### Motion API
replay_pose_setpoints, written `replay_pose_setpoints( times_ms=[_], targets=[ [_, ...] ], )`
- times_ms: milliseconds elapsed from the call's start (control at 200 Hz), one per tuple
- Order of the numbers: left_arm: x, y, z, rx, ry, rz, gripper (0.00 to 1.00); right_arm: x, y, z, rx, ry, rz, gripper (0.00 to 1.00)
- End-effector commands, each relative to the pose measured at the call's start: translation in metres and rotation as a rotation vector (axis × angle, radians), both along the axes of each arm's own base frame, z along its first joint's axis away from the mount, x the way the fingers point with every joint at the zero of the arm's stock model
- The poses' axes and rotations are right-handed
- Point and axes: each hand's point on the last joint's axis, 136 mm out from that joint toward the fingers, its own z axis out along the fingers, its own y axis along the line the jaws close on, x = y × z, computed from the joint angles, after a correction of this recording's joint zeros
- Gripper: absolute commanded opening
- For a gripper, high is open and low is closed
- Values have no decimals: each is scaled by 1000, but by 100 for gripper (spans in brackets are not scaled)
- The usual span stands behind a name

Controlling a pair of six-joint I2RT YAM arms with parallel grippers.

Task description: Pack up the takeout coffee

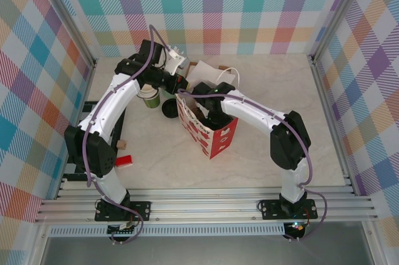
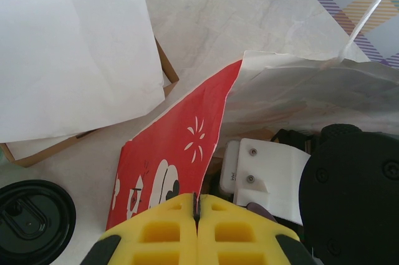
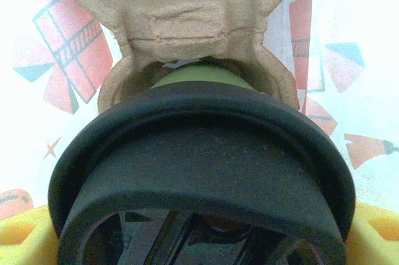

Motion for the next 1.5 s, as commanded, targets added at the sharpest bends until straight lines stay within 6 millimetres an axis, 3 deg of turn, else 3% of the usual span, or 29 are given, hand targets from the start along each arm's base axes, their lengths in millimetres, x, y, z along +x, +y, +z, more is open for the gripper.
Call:
replay_pose_setpoints(
  times_ms=[0, 295, 740, 1250, 1495],
  targets=[
    [-10, 0, 6, -17, 6, -29, 0, 4, 0, 4, 22, -32, 8, 38],
    [-10, 1, 7, -16, 5, -30, 0, 6, 0, 5, 26, -39, 8, 38],
    [-10, 1, 6, -15, 8, -30, 0, 2, -6, -9, 2, -10, -3, 37],
    [-9, 0, 6, -16, 8, -31, 0, 6, 2, 1, 63, -51, 13, 37],
    [-10, 0, 6, -17, 10, -32, 0, 5, -1, -3, 54, -47, 14, 36]
  ],
)
